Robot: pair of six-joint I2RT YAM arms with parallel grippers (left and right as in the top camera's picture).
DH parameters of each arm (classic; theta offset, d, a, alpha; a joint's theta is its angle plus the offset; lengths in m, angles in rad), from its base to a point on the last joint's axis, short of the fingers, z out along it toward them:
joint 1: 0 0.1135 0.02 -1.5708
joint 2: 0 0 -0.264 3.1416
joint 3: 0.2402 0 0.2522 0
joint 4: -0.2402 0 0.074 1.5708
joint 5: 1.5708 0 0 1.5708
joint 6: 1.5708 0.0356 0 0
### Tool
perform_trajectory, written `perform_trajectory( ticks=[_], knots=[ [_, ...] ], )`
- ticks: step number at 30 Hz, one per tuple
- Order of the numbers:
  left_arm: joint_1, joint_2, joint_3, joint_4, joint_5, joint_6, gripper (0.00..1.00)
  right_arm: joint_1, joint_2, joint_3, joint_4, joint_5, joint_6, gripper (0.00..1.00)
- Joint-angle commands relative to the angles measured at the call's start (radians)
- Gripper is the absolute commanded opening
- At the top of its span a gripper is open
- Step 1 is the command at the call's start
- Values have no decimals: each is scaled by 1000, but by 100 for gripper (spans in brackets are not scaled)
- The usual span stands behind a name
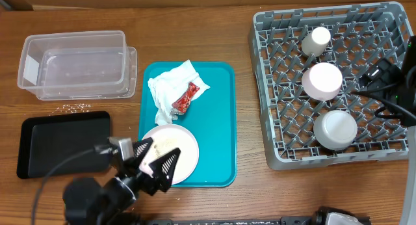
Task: Sort waste into correct bins and load items into the dishwasher
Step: 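Raise the left gripper toward the white plate on the teal tray, then move the left gripper over the napkin and red wrapper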
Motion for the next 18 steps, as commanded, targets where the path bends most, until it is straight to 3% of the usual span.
perform_trajectory(
  ticks=[1, 5, 10, 18],
  knots=[
    [4, 206, 214, -166, -175, 274, 100, -4, 0, 20, 5, 2, 1, 100],
    [4, 439, 441, -404, -273, 310, 100, -4, 1, 20, 5, 2, 1, 100],
    [4, 674, 642, -606, -272, 330, 100, -4, 1, 20, 5, 2, 1, 100],
    [-85, 801, 679, -641, -367, 326, 100, -4, 3, 20, 5, 2, 1, 100]
  ],
)
